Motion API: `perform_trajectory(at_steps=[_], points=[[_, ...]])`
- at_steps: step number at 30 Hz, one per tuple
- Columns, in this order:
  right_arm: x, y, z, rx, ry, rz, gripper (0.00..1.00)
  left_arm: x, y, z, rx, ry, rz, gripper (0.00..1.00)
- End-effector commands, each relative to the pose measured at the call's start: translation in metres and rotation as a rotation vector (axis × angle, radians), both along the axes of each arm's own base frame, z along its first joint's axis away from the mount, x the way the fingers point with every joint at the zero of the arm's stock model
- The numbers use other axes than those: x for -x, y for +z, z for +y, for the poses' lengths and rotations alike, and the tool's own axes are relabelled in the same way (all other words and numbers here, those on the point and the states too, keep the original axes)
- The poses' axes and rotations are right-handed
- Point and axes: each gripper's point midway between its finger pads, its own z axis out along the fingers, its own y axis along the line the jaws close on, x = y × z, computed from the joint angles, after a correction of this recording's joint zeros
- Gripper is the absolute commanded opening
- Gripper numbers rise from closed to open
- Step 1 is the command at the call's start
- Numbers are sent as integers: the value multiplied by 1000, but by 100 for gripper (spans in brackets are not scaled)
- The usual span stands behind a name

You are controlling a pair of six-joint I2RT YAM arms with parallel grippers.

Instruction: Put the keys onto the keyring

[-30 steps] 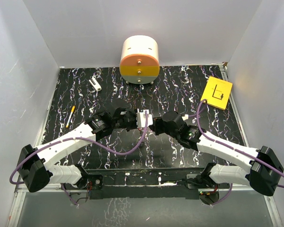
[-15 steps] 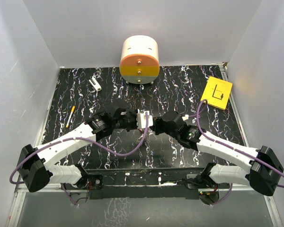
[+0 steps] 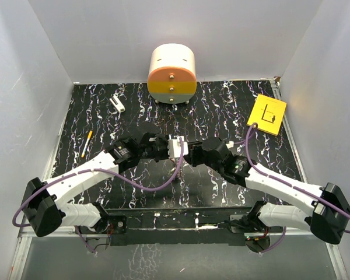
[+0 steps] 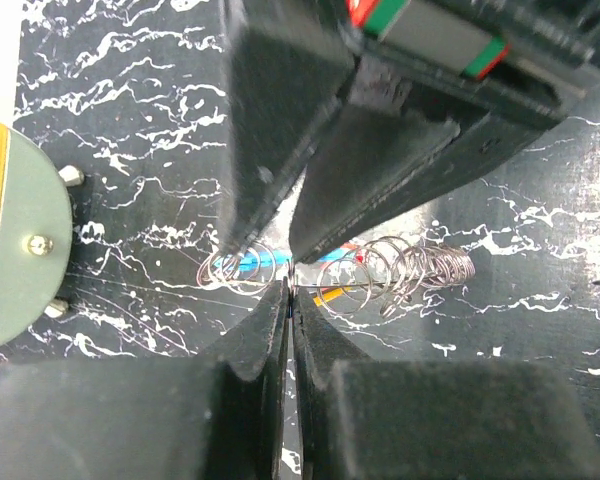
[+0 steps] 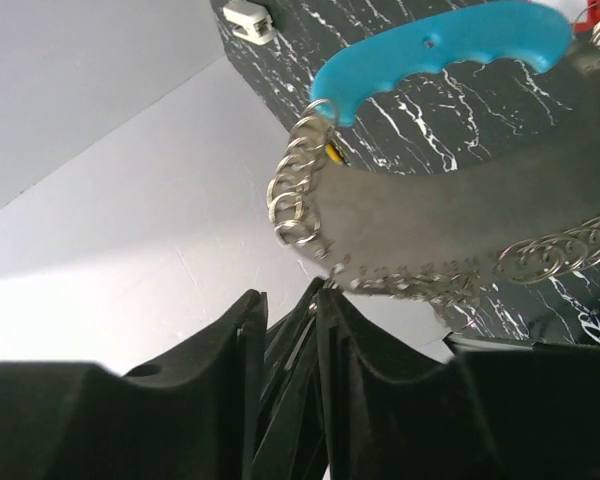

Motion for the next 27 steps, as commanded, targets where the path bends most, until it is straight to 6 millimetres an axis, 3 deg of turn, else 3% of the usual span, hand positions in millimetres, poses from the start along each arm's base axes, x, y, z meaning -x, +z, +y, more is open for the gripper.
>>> perform_trajectory(at_steps=[1,8,12,15,17,19,22,25,27], points=[[-13,49,-10,-353,-212,117,35,-3,8,1,0,10,-2,0],[-9,44,-35,-269,-269,79,47,2,10,0,2,-6,11,0],[-7,24,-80,-66,-347,-69,64,13,16,0,3,-53,44,0],[-1,26,-121,110,-378,-285,72,30,21,-2,-6,-140,93,0],[6,35,-143,241,-373,-450,70,41,26,-3,-16,-201,129,0],[14,50,-160,373,-353,-613,60,50,32,-3,-34,-250,157,0],[25,70,-174,596,-284,-810,56,61,45,1,-67,-312,185,0],[37,98,-170,815,-136,-1014,54,70,59,5,-102,-355,214,0],[47,117,-154,961,25,-1193,52,77,61,9,-129,-380,252,0]])
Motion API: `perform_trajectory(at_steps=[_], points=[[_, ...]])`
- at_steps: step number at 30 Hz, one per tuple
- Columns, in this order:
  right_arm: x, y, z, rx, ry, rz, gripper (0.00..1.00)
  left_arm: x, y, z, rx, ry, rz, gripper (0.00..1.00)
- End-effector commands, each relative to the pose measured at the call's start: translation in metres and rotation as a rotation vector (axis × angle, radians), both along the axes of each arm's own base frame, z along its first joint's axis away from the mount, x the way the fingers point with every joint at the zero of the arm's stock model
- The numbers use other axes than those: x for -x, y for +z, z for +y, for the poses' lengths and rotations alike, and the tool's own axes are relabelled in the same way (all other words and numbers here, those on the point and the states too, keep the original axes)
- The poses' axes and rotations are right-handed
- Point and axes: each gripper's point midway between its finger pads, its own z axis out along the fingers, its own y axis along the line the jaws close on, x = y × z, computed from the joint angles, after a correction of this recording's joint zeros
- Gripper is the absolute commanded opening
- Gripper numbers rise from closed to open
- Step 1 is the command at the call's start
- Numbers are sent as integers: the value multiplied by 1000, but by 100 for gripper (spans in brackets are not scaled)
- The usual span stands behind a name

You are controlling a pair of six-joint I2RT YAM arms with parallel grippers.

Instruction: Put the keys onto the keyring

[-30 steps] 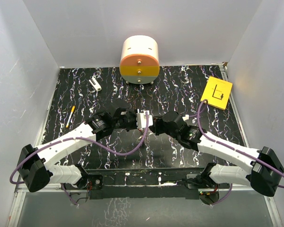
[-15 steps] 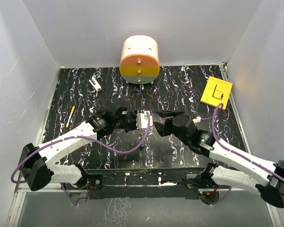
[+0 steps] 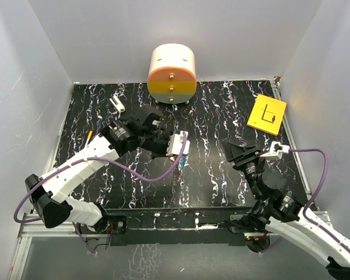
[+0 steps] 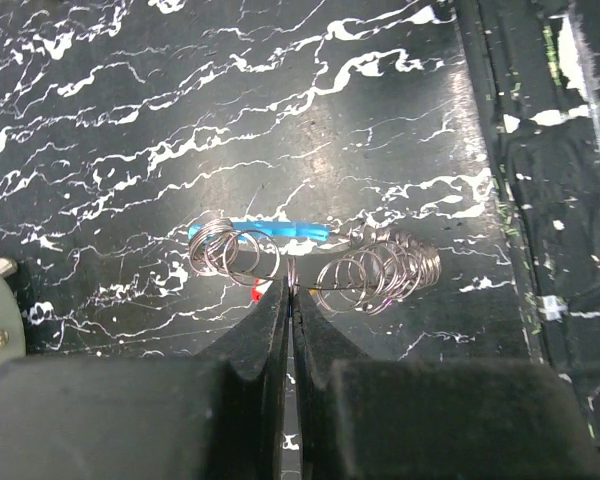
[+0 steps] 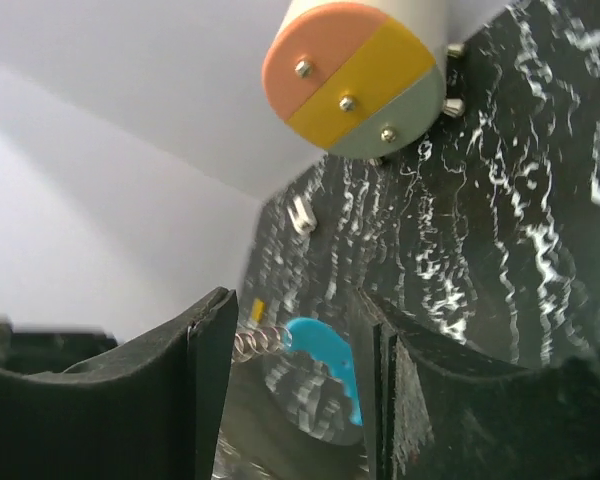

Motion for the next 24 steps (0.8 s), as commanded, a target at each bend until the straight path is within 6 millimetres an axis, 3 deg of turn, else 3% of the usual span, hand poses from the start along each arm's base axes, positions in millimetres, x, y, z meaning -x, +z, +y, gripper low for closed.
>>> perform_trajectory(at_steps=[1,5,9,12,17,24], points=[[17,65,19,517,174,-364,52,33,12,14,-55,-124,107,0],[32,58,64,763,459,-443,44,37,8,15,-79,-135,144,0],[48,70,95,762,628,-563,29,39,8,14,-71,-144,152,0],[57,73,105,744,683,-617,26,41,8,14,-71,-148,162,0],[69,48,120,735,818,-601,26,44,6,10,-51,-164,179,0],[75,33,133,699,889,-605,25,44,6,2,-34,-166,211,0]])
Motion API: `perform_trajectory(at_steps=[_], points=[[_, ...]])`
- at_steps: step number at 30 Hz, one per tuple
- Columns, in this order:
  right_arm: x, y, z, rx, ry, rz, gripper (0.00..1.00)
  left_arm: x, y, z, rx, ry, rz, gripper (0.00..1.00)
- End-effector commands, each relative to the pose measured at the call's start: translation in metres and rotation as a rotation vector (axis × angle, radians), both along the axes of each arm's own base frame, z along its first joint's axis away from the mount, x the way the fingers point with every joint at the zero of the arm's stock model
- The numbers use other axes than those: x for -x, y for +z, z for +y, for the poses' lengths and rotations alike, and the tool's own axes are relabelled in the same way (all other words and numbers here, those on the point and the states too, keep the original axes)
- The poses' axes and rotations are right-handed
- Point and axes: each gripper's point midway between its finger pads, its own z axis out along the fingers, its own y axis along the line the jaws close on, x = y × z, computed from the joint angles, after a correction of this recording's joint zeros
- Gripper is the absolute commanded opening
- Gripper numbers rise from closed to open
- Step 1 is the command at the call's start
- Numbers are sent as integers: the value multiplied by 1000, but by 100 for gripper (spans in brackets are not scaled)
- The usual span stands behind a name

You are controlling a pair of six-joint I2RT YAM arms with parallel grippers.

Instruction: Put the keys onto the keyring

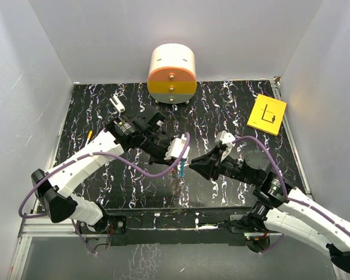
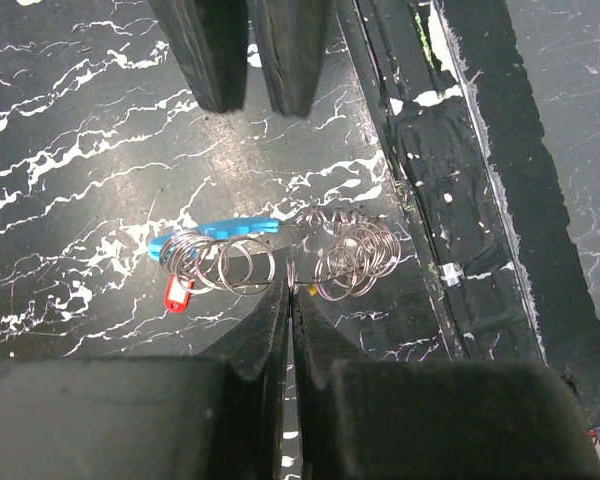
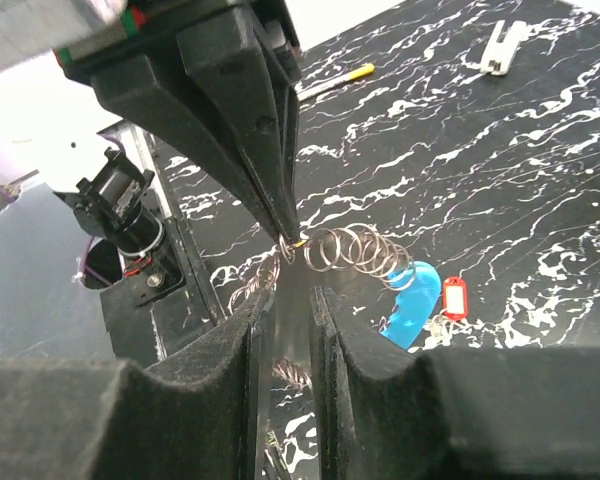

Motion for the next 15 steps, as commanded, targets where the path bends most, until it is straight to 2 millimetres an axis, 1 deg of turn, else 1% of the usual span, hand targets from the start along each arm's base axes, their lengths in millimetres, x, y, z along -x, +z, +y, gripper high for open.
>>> perform_trajectory(at_steps=[1,6,15], points=[[7,13,12,-65,78,-54,25,5,13,-10,68,-27,35,0],[5,9,19,-72,95,-57,24,8,15,-15,82,-22,72,0],[3,3,24,-46,109,-57,24,8,17,-22,93,-15,109,0]])
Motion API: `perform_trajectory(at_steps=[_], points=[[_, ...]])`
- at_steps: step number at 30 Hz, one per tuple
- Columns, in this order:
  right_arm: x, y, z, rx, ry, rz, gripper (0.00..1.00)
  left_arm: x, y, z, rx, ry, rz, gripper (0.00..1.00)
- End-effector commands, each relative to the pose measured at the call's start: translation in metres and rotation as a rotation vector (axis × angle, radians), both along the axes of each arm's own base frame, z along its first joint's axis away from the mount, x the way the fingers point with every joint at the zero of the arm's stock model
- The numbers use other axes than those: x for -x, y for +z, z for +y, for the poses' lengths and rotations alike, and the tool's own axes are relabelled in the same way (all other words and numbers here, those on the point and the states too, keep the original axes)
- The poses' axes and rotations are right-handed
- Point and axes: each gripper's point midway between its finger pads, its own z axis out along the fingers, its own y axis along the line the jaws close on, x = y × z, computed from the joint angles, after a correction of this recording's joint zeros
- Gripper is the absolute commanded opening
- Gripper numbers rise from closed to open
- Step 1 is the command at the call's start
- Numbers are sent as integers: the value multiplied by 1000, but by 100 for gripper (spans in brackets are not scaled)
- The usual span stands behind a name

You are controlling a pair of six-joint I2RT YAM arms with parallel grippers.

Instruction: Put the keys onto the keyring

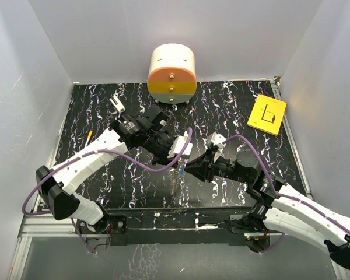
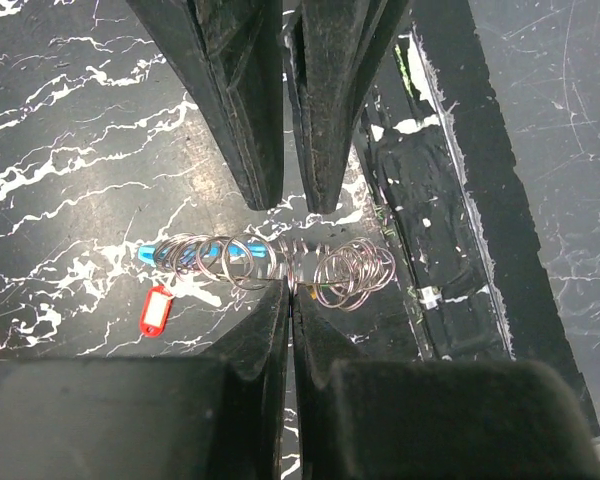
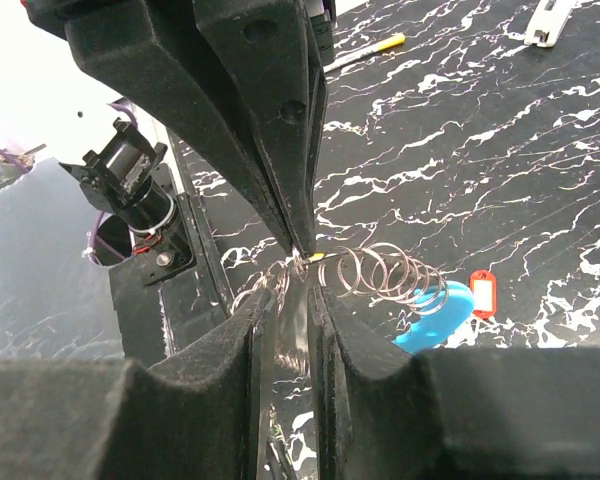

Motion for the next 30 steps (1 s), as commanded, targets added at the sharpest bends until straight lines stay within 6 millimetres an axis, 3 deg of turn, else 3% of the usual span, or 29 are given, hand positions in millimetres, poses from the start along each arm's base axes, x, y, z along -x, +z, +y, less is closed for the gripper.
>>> perform_trajectory(at_steps=[1,12,30], points=[[1,29,5,-79,28,-86,24,4,21,-12,80,-22,28,0],[2,19,10,-69,44,-60,24,2,28,-19,101,-19,48,0],[-8,21,7,-36,4,-89,25,10,38,-18,117,-34,78,0]])
